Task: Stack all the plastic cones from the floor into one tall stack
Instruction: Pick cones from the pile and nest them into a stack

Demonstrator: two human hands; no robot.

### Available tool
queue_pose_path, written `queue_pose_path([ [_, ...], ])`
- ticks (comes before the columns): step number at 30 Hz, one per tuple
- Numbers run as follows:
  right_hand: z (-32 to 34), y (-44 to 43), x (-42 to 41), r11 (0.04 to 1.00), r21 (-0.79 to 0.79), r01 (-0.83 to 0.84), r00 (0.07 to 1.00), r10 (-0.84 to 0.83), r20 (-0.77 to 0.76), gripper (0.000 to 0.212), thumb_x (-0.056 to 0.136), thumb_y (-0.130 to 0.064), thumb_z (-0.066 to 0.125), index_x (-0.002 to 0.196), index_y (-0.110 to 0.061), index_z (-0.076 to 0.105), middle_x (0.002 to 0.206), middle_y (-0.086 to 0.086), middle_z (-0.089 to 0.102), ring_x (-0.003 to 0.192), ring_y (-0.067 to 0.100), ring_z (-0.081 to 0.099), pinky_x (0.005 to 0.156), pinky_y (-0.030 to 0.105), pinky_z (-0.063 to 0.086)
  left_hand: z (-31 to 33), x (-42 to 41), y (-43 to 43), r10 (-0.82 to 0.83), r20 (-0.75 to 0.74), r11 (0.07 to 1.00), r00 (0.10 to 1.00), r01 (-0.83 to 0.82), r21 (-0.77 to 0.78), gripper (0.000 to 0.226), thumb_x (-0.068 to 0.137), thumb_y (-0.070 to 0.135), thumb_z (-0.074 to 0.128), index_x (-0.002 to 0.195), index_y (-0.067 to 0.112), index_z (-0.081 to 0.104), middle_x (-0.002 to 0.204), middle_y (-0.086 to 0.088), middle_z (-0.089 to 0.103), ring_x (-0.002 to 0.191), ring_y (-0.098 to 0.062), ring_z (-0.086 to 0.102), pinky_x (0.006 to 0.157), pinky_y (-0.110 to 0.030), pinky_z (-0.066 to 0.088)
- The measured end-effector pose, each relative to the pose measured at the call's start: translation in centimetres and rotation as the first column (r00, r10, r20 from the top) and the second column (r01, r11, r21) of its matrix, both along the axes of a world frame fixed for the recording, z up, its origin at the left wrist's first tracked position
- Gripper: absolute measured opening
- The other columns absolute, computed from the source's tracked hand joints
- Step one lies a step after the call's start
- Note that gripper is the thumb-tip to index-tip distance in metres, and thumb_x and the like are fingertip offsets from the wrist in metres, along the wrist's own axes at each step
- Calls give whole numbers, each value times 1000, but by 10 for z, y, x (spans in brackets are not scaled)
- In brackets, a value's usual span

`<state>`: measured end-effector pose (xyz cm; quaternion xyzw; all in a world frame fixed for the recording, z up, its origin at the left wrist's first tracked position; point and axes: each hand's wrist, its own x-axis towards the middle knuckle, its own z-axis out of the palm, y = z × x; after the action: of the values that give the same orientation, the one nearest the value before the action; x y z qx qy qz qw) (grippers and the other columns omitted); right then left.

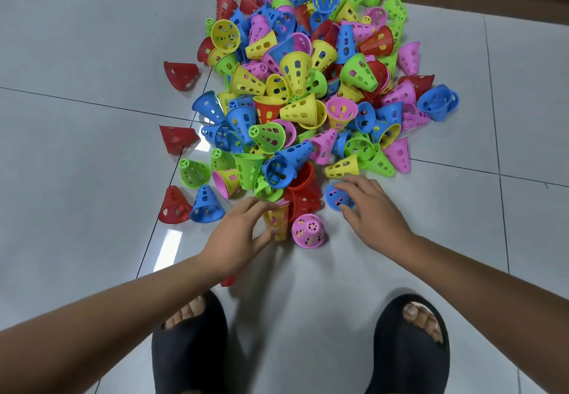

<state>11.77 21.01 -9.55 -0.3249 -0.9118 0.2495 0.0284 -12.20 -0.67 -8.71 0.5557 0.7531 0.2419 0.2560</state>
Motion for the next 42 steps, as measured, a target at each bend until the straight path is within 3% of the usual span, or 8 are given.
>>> queue_pose_path([
  [7, -9, -4, 11, 999, -36, 18, 998, -16, 57, 42, 97, -16, 69, 138, -22, 60, 134, -3, 61, 110, 27, 55, 98, 40, 49, -9, -8, -20, 77, -8, 996, 997, -77, -52, 57, 86, 29, 82, 136, 29, 55, 139, 8, 52, 128, -17, 55, 105, -37, 50],
  [13, -11, -5, 18, 991, -78, 110, 994, -107, 33, 42, 97, -30, 72, 138, -24, 60, 124, -1, 68, 111, 26, 59, 92, 41, 50, -20, -42, -74, 180, -166, 960, 969, -210, -184, 53, 76, 62, 70, 119, 32, 63, 124, 10, 58, 111, -23, 57, 90, -43, 48],
  [16, -3, -10, 18, 965, -141, 219, 975, -220, 7, 42, 97, -40, 71, 136, -31, 60, 111, 2, 64, 104, 23, 61, 89, 39, 51, -21, -55, -101, 152, -139, 941, 979, -186, -282, 54, 72, 65, 73, 119, 40, 64, 128, 17, 56, 115, -16, 54, 95, -44, 50],
  [22, 34, -28, 17, 928, -245, 280, 943, -314, -112, 38, 98, -40, 70, 134, -39, 57, 116, -4, 61, 92, 6, 60, 76, 20, 45, -17, -65, -119, 74, -63, 918, 995, -93, -387, 53, 72, 53, 86, 120, 37, 69, 128, 17, 53, 114, -9, 53, 94, -14, 41],
  [28, 58, -40, 15, 909, -278, 311, 912, -368, -183, 36, 98, -44, 70, 132, -43, 57, 118, -8, 63, 96, -3, 57, 73, 13, 41, -11, -68, -105, 51, -142, 875, 989, -112, -470, 49, 77, 48, 80, 122, 35, 65, 109, 14, 61, 101, -11, 58, 79, -24, 50],
  [34, 73, -57, 5, 961, -209, 179, 945, -228, -236, 40, 97, -38, 71, 135, -35, 60, 121, -10, 59, 106, -5, 55, 89, 4, 40, -3, -69, -83, 142, -165, 922, 976, -191, -336, 37, 86, 40, 80, 119, 29, 66, 89, 14, 67, 78, -10, 65, 71, -33, 56],
  [38, 69, -65, 0, 988, -149, 44, 967, -79, -240, 42, 97, -31, 73, 137, -30, 62, 123, -12, 59, 119, 3, 56, 99, 21, 48, 12, -63, -65, 196, -13, 960, 980, -195, -202, 33, 88, 31, 82, 113, 31, 62, 91, 13, 70, 81, -9, 68, 74, -40, 59],
  [42, 62, -67, -3, 998, -40, -57, 962, 44, -269, 41, 96, -24, 76, 135, -23, 64, 123, -32, 46, 121, 14, 58, 100, 30, 50, 37, -41, -38, 205, 157, 978, 966, -197, -67, 29, 94, 35, 80, 114, 34, 60, 101, 16, 71, 92, -8, 70, 84, -35, 60],
])
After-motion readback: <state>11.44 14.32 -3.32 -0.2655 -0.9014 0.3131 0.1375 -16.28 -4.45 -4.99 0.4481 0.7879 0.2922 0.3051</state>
